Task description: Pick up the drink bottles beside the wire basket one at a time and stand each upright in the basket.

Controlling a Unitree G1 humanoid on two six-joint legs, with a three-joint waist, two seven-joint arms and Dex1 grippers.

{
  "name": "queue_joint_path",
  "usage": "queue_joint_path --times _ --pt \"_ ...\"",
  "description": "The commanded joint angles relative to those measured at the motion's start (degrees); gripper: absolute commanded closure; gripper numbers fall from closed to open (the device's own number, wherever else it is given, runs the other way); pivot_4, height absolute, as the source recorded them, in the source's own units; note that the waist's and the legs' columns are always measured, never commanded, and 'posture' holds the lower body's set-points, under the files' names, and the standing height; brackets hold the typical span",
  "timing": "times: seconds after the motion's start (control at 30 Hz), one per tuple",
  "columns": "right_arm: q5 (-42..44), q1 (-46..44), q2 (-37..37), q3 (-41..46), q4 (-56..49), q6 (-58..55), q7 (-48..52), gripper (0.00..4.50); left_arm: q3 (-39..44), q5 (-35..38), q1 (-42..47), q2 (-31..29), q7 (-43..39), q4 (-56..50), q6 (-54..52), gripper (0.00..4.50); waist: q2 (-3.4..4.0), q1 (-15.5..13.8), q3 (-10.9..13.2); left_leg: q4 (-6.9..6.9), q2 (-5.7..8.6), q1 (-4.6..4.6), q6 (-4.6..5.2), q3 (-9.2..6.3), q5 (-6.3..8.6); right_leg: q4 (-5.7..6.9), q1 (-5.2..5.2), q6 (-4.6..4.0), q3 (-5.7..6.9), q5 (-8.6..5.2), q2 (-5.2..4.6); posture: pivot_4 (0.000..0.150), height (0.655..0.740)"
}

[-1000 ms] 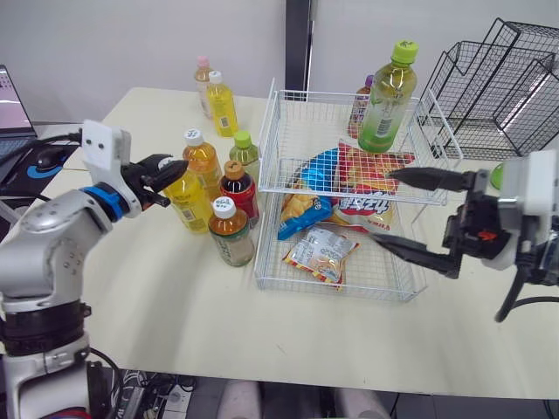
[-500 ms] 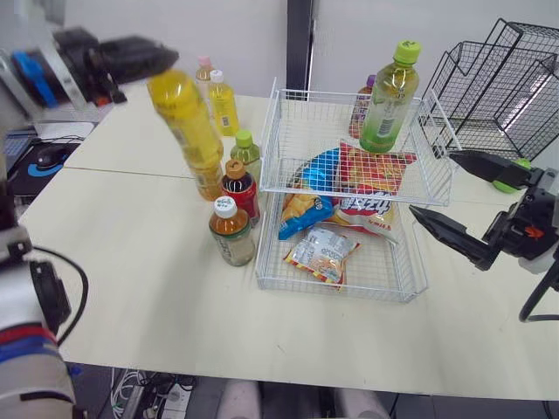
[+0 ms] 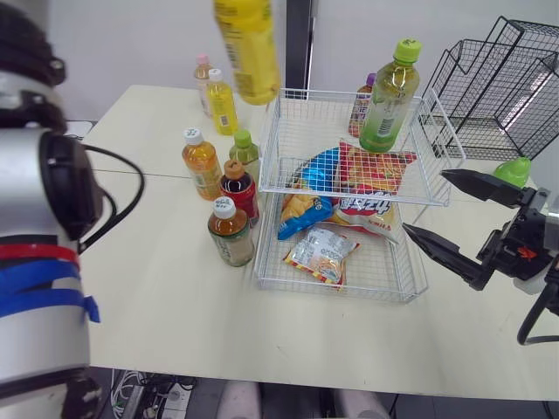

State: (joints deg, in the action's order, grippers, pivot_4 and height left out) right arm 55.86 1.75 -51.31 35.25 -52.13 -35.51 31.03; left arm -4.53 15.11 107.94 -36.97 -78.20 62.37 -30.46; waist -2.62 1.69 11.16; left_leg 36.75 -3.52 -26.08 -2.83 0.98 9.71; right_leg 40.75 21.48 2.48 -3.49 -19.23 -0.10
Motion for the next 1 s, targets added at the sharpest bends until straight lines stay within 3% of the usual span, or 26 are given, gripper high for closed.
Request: queue_joint_path --times 0.03,0.4,1.0 --pt "1.0 0.1 -0.3 2.2 -1.1 1.4 -0.7 0.00 2.2 -0.8 2.5 3.0 0.1 1.7 4.5 3.16 0.00 0.1 0.0 -0.01 0.00 0.00 0.00 -0.01 0.00 0.00 0.01 0.00 0.00 0.00 0.01 0.150 0.7268" --pt "4.6 1.9 -0.8 7.1 -2.5 1.1 -4.1 0.00 4.8 -3.3 -1.3 13.1 5.7 6.5 12.1 3.16 0.03 0.2 0.0 -0.04 0.00 -0.13 -0.01 0.09 0.00 0.08 0.22 -0.16 -0.09 0.09 0.03 0.150 0.7268" --pt "8.9 5.4 -2.9 12.4 -3.3 1.4 -6.2 0.00 6.3 -8.6 -3.7 21.4 17.0 11.0 19.7 3.16 0.03 0.1 0.0 -0.01 0.06 -0.15 -0.01 0.09 -0.01 0.11 0.21 -0.18 -0.11 0.11 0.02 0.150 0.7268"
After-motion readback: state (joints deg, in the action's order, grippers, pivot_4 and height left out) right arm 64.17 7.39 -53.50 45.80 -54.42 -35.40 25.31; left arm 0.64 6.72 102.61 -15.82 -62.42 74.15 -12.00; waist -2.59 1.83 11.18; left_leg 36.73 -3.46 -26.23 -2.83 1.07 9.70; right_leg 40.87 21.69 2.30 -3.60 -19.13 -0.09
